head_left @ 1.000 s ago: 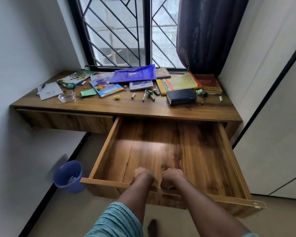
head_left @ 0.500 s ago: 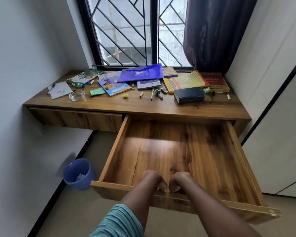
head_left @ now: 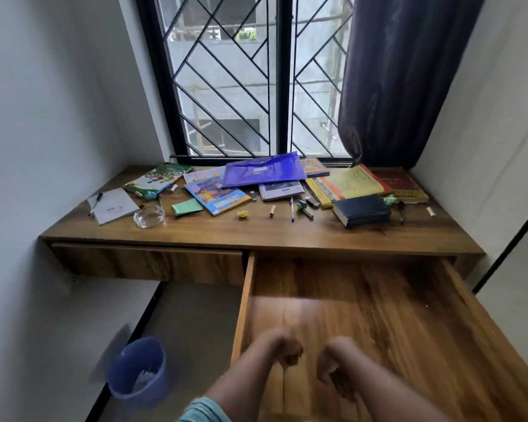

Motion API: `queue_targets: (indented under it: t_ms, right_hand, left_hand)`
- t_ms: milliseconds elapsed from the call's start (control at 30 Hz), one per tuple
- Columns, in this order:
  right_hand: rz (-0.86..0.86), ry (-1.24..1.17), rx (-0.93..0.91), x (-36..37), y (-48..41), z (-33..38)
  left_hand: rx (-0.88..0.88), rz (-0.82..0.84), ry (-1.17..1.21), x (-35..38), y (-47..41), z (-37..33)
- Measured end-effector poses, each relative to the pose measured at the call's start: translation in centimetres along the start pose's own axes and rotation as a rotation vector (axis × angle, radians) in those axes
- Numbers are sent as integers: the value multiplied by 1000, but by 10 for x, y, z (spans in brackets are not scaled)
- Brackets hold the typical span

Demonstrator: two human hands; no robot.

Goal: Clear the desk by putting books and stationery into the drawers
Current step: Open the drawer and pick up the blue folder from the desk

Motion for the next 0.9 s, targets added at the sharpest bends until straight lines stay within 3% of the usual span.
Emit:
queue_targets:
  t_ms: [167,267,367,567,900]
  right_hand:
    - [-171,-427,-88,-60,8,70]
    - [-115,-290,-8,-73,-9,101]
    - [-202,-259,-46,-96,-34,133]
    - [-611,-393,-188,-166,-35,189]
    - [-824,-660,-130,-268,-85,214]
  left_hand:
    - [37,-413,-33,-96,-17,46]
    - [9,-524,-75,-131,-16,74]
    - [-6,-583,-61,-161,-18,97]
    - [-25,-645,-104,-214,-28,133]
    - [81,-776,-153,-319,-66,133]
Point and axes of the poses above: each hand's wrist, its own y-axis away from the middle knuckle, its own x-axis out of the palm, z = x × y, the point moved 9 cm from there along -y, towards the middle knuckle, and after that the axes turned 8 degrees about -y, right-handed, at the moved point
